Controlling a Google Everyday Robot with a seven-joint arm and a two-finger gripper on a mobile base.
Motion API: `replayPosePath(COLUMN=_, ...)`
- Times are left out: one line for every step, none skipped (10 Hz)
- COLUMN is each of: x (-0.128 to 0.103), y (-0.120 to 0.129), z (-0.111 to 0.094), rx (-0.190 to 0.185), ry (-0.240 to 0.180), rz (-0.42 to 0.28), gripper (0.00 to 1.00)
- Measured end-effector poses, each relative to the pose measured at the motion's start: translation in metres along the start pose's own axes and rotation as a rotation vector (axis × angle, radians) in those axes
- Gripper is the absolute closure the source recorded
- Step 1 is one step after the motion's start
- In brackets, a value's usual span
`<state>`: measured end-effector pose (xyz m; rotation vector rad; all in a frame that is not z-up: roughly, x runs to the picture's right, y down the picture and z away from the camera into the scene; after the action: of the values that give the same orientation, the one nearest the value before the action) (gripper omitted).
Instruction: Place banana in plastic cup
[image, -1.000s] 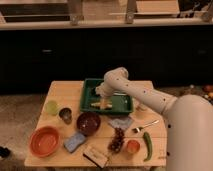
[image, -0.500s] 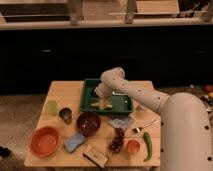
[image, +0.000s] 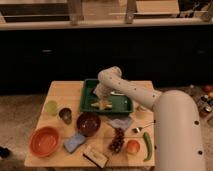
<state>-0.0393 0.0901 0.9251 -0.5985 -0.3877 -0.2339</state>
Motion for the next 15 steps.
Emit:
replayPosePath(x=-0.002, y=-0.001, z=0.002, rx=-0.016, ry=0.005, rz=-0.006, gripper=0.2)
replayPosePath(x=-0.001, y=-0.001, z=0.004, rx=-0.031, ry=0.011, rz=-0.008, gripper=0.2)
replayPosePath(x=0.0, y=0.0, z=0.005, rx=-0.041, ry=0.016, rz=-0.008, gripper=0.2)
replayPosePath(x=0.001, y=-0.001, z=0.007, rx=-0.052, ry=0.02, rz=-0.01, gripper=0.2)
replayPosePath(x=0.001, y=0.0, z=0.009, rx=-0.062, ry=0.025, rz=-0.011, gripper=0.2)
replayPosePath(x=0.001, y=0.0, z=0.011, rx=-0.07, ry=0.028, rz=-0.013, gripper=0.2)
replayPosePath(x=0.001, y=0.0, z=0.013, rx=-0.078, ry=0.032, rz=-0.015, gripper=0.2)
replayPosePath(x=0.0, y=0.0, z=0.016, rx=-0.088, ry=0.035, rz=-0.016, gripper=0.2)
replayPosePath(x=0.0, y=0.0, z=0.017, rx=-0.093, ry=0.035, rz=-0.015, gripper=0.2)
replayPosePath(x=0.001, y=0.0, z=0.018, rx=-0.097, ry=0.035, rz=-0.012, gripper=0.2)
replayPosePath(x=0.002, y=0.001, z=0.019, rx=-0.101, ry=0.03, rz=-0.008, gripper=0.2)
replayPosePath(x=0.005, y=0.002, z=0.02, rx=-0.103, ry=0.014, rz=-0.003, gripper=0.2)
replayPosePath(x=0.006, y=0.003, z=0.02, rx=-0.102, ry=-0.012, rz=-0.002, gripper=0.2)
replayPosePath(x=0.008, y=0.004, z=0.019, rx=-0.1, ry=-0.022, rz=0.0, gripper=0.2)
replayPosePath(x=0.008, y=0.005, z=0.02, rx=-0.1, ry=-0.033, rz=-0.002, gripper=0.2)
